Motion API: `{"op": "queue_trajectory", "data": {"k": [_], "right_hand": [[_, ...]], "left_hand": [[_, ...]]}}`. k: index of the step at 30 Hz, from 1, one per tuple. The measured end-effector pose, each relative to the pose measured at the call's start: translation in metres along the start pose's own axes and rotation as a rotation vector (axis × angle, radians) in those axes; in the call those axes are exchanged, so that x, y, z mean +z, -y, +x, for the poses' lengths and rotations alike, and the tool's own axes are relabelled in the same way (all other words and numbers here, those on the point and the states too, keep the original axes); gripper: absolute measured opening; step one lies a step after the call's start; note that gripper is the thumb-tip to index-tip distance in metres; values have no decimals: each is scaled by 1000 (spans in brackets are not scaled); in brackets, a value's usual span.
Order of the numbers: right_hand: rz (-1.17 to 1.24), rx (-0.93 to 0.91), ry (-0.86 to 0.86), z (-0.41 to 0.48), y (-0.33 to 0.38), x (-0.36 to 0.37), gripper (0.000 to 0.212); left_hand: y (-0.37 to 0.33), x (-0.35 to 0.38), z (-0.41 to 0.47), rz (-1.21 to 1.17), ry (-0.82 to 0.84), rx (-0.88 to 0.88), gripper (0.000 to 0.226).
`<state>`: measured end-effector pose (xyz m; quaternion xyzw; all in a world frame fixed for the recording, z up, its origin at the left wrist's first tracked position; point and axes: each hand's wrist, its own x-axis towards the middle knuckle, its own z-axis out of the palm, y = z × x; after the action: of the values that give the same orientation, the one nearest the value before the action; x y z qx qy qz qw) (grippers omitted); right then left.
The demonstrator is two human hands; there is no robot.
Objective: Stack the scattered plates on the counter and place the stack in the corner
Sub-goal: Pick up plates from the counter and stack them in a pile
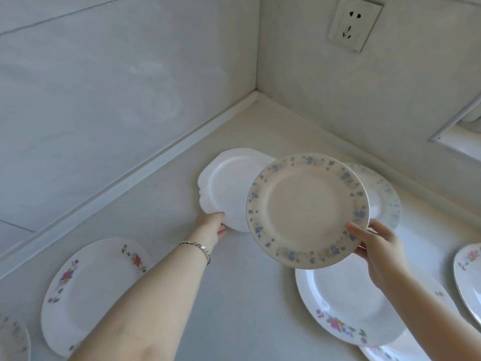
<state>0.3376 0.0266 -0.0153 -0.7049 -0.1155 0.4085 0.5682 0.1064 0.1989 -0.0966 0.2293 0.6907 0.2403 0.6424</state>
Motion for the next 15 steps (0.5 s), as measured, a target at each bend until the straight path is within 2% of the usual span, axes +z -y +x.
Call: {"op": "queue_trajectory", "data": {"k": [8, 15], "right_hand": [[146, 46, -38, 13, -3, 10, 18], [141, 57, -5, -17, -11, 8, 17]], "left_hand": [[10, 7, 12, 46, -32, 16, 36], [60, -45, -28, 89, -70, -9, 31]]}}
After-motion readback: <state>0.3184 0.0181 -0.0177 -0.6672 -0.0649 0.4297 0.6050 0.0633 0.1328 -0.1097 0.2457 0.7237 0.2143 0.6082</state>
